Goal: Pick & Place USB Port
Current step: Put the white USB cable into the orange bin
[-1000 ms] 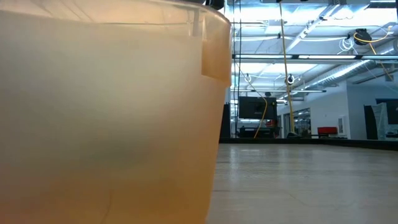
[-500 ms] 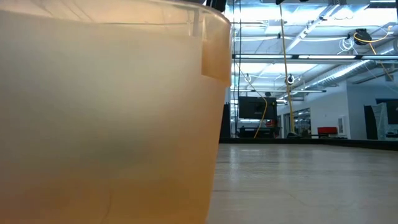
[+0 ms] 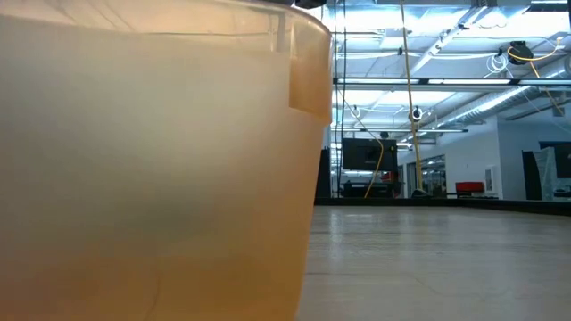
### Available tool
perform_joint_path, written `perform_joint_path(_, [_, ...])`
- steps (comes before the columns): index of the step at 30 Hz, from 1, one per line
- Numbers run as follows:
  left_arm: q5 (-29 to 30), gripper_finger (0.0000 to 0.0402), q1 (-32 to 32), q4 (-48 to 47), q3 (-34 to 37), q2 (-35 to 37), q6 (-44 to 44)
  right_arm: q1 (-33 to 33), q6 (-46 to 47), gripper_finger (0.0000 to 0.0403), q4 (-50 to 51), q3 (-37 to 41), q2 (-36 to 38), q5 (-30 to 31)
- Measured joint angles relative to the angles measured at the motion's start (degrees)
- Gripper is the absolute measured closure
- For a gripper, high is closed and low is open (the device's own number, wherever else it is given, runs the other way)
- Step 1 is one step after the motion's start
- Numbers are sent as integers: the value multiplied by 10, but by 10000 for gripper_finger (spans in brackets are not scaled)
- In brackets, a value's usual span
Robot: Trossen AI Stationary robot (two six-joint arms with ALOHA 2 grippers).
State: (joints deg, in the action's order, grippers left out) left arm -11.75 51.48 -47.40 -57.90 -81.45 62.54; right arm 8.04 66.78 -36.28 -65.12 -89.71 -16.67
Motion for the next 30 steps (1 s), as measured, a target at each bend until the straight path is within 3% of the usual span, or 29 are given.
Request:
perform_joint_path(7, [-20, 366, 7, 35, 44, 1, 10, 11, 0, 273, -1, 0, 0, 1])
perform_joint_path(19, [-32, 366, 23, 8, 49, 2, 16, 11, 0, 273, 0, 0, 0, 0])
perform_joint_path(25, [-32, 323, 23, -4, 50, 2, 32, 11, 0, 273, 0, 0, 0, 1])
perform_joint_path(30, [-33, 316, 23, -3, 50, 2, 43, 14, 0, 273, 0, 0, 0, 1])
